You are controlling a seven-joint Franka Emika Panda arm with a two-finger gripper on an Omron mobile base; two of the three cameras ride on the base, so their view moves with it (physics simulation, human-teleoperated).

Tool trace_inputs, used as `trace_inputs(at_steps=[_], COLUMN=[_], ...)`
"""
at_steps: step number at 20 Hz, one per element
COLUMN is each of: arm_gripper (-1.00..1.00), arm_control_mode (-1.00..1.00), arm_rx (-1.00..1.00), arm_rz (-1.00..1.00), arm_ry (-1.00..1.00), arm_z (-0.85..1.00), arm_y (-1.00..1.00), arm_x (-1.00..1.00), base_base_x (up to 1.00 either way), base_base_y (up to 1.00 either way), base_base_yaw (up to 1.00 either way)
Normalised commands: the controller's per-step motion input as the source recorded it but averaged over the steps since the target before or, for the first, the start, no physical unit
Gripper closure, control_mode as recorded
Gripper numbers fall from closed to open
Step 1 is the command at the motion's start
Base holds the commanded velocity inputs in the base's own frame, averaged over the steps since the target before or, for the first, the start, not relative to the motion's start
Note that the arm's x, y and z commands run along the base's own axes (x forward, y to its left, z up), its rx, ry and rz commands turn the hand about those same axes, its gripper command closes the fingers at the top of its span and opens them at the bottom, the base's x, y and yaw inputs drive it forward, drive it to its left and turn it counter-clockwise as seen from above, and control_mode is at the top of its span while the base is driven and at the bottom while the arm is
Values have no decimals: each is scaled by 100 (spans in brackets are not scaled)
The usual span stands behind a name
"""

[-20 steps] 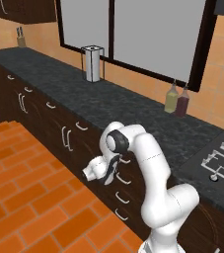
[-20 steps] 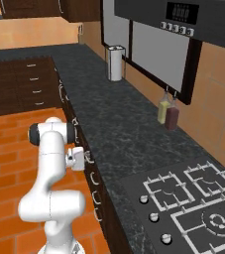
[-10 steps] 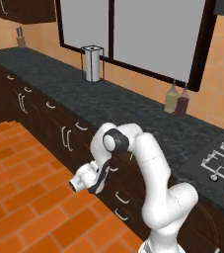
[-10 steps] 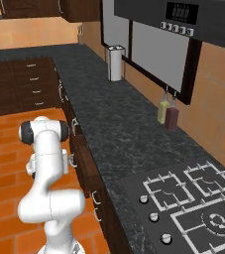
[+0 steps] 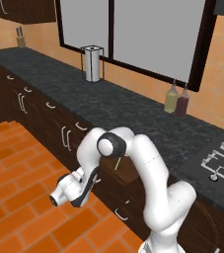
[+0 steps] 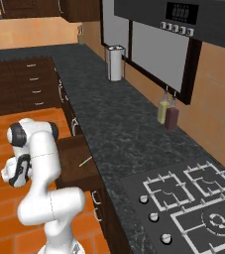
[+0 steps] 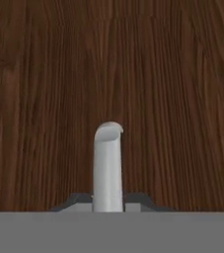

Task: Take a straw from the drawer in front and place it inside the glass cup on the dining counter.

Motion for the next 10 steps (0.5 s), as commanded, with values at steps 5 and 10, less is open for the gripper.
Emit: trace_inputs(at_steps=[5,10], arm_gripper=[100,100], arm_control_mode=[-100,-100], arm_rx=[3,2], arm_rz=[8,8], arm_ry=[20,21], arm_z=[0,0], arm_y=[100,100], arm_x=[-48,-44], base_base_x=[0,0], base_base_y=[0,0], base_base_yaw=[0,0])
